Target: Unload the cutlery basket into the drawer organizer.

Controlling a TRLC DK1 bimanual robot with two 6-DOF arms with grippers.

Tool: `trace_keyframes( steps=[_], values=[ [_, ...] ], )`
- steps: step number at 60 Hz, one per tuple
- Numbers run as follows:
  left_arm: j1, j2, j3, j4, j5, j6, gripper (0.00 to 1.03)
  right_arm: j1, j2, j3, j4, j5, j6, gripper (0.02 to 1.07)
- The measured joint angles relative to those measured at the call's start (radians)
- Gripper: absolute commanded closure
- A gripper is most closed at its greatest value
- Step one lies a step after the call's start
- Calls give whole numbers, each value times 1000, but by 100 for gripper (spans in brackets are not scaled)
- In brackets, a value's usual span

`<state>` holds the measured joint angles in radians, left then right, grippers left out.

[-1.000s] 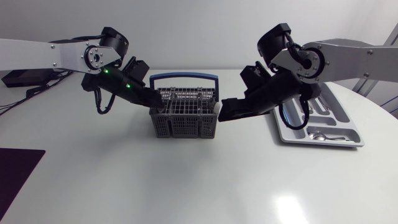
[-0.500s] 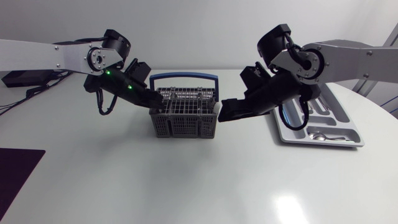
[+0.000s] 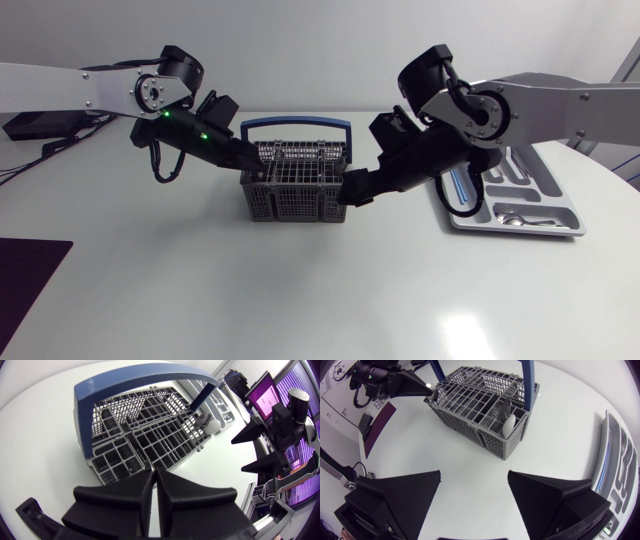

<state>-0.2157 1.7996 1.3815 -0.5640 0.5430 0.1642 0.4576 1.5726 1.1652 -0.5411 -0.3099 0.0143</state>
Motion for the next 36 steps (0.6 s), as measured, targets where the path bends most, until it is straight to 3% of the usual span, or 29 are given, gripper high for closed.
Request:
trace_keyframes(
  steps=[16,36],
  values=[
    [26,-101,0,0,79,-19,100,6,-20,-14,13,1,-11,10],
    [26,-248,-14,-2,90,-62,100,42,-93,-45,37,57,-118,9]
  ],
)
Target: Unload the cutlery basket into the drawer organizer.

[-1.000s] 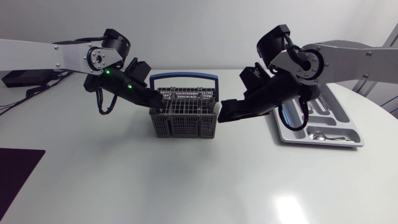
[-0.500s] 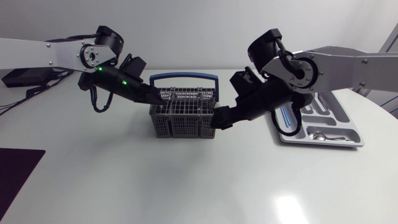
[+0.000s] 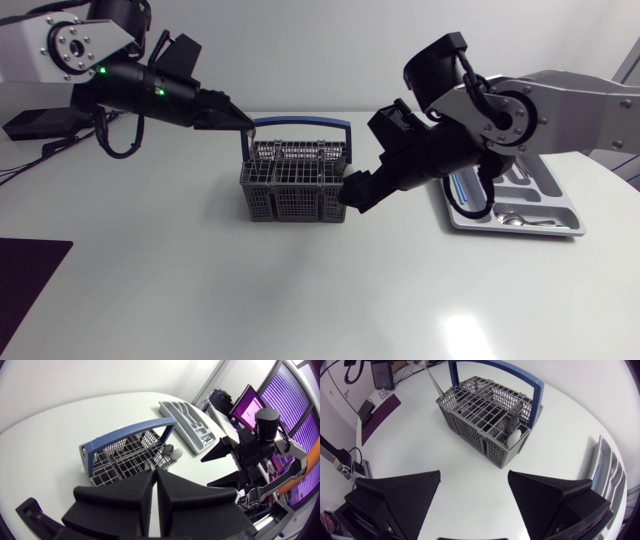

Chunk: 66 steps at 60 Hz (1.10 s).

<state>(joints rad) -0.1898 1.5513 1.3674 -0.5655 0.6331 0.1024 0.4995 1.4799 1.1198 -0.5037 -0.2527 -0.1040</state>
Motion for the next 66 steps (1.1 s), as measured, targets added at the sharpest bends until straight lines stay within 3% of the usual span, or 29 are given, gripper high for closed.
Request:
trace_keyframes(
  steps=[15,32,46,66],
  values=[
    [-20,-167,-35,1,38,-24,100,10,-89,-49,18,19,-85,7],
    [-167,-225,-127,17,101,-23,100,10,-176,-114,9,-122,-198,9],
    [-222,-222,-167,21,161,-15,100,10,-259,-178,6,-221,-261,10],
    [-273,-158,-179,24,253,-12,100,18,-275,-222,33,-324,-294,21]
  ],
)
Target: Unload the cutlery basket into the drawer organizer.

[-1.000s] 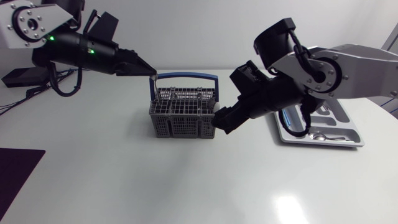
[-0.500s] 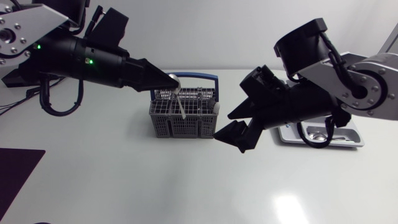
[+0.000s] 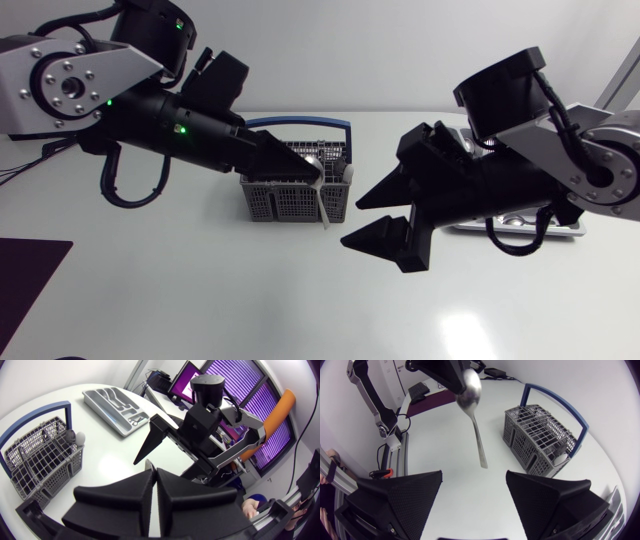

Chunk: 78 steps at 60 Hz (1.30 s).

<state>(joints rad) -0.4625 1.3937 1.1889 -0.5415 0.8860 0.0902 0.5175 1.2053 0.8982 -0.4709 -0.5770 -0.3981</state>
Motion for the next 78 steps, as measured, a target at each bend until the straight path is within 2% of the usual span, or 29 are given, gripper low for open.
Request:
trace_keyframes(
  steps=[5,18,25,35,44,55,61,69,78],
  values=[
    [-5,9,0,0,32,0,100,19,-3,-2,12,-3,0,22],
    [-19,31,0,0,60,-1,100,40,-3,-2,80,-3,1,42],
    [-26,42,0,0,76,-4,100,50,-3,-3,101,-2,1,46],
    [-28,43,0,0,80,-4,100,58,4,-6,119,1,1,61],
    [-28,43,0,0,102,-6,100,58,21,-17,132,2,1,62],
    [-28,43,0,0,108,-12,100,68,40,-23,159,5,2,78],
    [-28,43,0,0,112,-12,100,73,40,-26,163,6,5,82],
    [-28,43,0,0,112,-12,100,79,40,-27,174,24,5,102],
    [-28,43,0,1,112,-12,100,85,39,-42,191,42,5,102]
  ],
)
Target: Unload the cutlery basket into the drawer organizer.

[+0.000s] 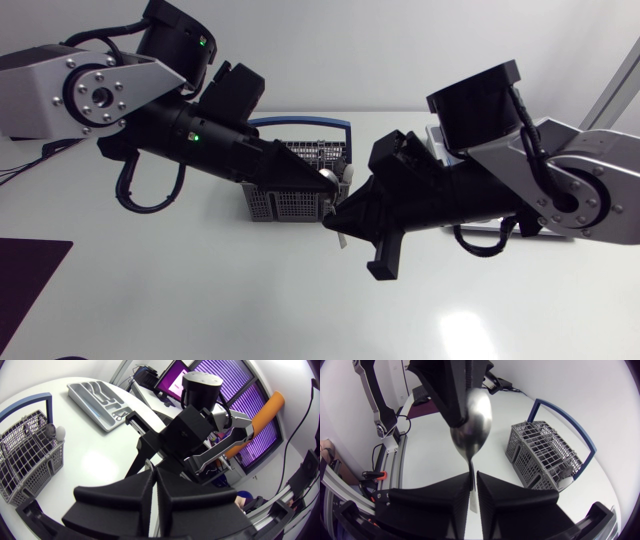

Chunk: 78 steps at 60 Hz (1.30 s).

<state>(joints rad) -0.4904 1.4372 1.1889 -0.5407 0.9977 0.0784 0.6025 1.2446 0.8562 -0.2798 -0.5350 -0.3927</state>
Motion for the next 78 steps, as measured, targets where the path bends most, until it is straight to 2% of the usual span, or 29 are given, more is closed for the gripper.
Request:
trace_keyframes(
  steps=[2,4,7,11,13,15,19,31,37,45,51,60,69,78],
  values=[
    [0,0,0,0,0,0,99,1,-1,-3,0,5,0,102],
    [1,0,0,0,0,0,93,3,-2,-6,0,9,0,102],
    [5,0,0,0,0,0,77,5,-5,-6,0,16,0,102],
    [14,0,0,0,0,0,43,5,-9,-6,-1,23,0,102],
    [20,0,0,0,0,-4,32,5,-10,-6,-2,28,0,102],
    [26,0,1,0,0,-8,23,4,-10,-7,-5,34,0,102],
    [37,0,10,0,0,-24,14,-2,-10,-10,-11,38,0,102],
    [59,0,82,25,-42,-85,8,-19,-10,-26,-43,39,-2,102],
    [65,0,106,68,-120,-126,8,-45,-22,-48,-64,42,-11,102],
    [65,0,110,93,-275,-149,8,-118,-45,-60,-108,42,-56,102],
    [59,3,110,114,-414,-151,8,-202,-64,-60,-138,42,-114,102],
    [33,21,109,128,-562,-146,8,-349,-74,-60,-170,42,-229,102],
    [16,39,93,137,-638,-117,8,-502,-64,-60,-174,41,-373,102],
    [11,50,80,143,-666,-96,8,-663,-6,-59,-175,41,-541,102]
  ],
)
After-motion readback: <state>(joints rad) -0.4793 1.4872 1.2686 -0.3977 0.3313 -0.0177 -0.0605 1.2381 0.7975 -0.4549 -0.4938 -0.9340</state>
